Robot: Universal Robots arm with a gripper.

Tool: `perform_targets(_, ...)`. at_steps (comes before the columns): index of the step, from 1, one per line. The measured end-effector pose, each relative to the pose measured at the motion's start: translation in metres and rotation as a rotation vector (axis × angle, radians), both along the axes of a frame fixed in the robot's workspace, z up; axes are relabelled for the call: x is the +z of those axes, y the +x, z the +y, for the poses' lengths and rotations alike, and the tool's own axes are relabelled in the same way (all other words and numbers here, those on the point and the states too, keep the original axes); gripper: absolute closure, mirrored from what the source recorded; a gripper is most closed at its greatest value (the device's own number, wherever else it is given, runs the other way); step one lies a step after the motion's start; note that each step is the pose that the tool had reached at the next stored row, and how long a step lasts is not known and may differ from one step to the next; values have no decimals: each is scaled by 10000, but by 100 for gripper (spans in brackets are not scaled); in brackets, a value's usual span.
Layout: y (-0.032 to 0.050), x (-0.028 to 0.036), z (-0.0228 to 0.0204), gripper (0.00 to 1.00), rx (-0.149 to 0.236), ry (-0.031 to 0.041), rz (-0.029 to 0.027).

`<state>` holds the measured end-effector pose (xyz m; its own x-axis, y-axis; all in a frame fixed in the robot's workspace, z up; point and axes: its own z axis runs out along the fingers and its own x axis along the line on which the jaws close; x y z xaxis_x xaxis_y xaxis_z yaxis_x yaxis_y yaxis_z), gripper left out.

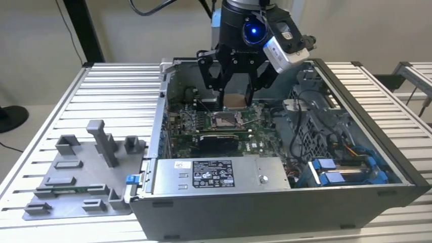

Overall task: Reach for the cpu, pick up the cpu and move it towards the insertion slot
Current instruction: 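Pick up the cpu and move it towards the insertion slot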

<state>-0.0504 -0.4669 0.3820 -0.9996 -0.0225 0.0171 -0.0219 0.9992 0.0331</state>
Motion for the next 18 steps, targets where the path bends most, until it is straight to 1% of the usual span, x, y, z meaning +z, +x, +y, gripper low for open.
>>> perform_targets(4,40,0,0,100,0,0,0)
perform_targets(12,51,-1,0,100,0,1,0)
perform_targets(18,112,-1,0,100,0,0,0)
